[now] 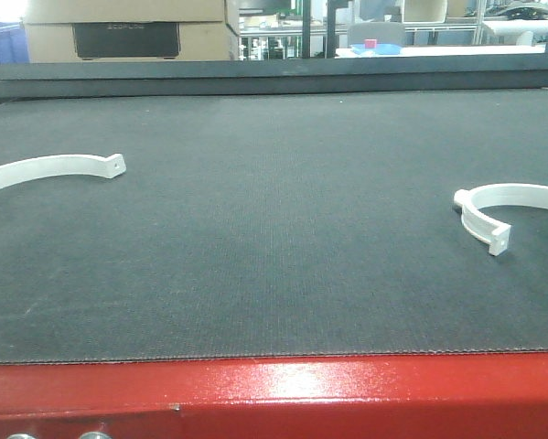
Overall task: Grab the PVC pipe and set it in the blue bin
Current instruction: 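Lower the right gripper over the white pipe clamp nearest it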
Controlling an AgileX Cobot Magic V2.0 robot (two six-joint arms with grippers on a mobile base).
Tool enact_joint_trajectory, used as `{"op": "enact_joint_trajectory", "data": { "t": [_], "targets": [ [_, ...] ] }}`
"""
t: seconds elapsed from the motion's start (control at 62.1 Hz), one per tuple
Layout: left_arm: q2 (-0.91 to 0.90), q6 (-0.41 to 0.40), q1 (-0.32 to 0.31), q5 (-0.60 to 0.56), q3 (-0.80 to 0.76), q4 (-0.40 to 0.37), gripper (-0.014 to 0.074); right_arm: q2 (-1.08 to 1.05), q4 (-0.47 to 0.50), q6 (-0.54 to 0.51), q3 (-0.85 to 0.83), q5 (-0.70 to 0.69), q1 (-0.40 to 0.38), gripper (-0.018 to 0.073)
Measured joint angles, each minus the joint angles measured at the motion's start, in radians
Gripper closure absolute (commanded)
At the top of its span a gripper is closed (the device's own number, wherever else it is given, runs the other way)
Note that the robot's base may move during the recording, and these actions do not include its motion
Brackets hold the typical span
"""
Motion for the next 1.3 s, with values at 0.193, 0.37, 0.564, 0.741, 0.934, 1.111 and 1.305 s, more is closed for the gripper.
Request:
{"op": "enact_joint_trajectory", "data": {
  "t": [0.193, 0.37, 0.564, 0.741, 0.934, 1.111, 1.305],
  "targets": [
    [0.048, 0.000, 0.000, -0.008, 0.000, 0.000, 0.0708, 0.103, 0.000, -0.009, 0.000, -0.058, 0.041, 0.0707],
    [0.092, 0.000, 0.000, -0.032, 0.000, 0.000, 0.0708, 0.206, 0.000, -0.014, 0.000, -0.092, 0.068, 0.0470],
    [0.125, 0.000, 0.000, -0.046, 0.000, 0.000, 0.0708, 0.302, 0.000, -0.014, -0.012, -0.149, 0.076, 0.0386],
    [0.139, 0.000, 0.000, -0.055, 0.000, 0.000, 0.0708, 0.393, 0.000, -0.014, -0.059, -0.159, 0.076, 0.0386],
    [0.139, 0.000, 0.000, -0.069, 0.000, 0.002, 0.0708, 0.472, -0.002, -0.014, -0.107, -0.150, 0.111, 0.0386],
    [0.139, 0.000, 0.000, -0.070, 0.000, 0.002, 0.0708, 0.519, -0.005, -0.014, -0.111, -0.132, 0.137, 0.0386],
    [0.139, 0.000, 0.000, -0.070, 0.000, 0.002, 0.0708, 0.541, -0.039, -0.014, -0.114, -0.132, 0.137, 0.0386]
  ]
}}
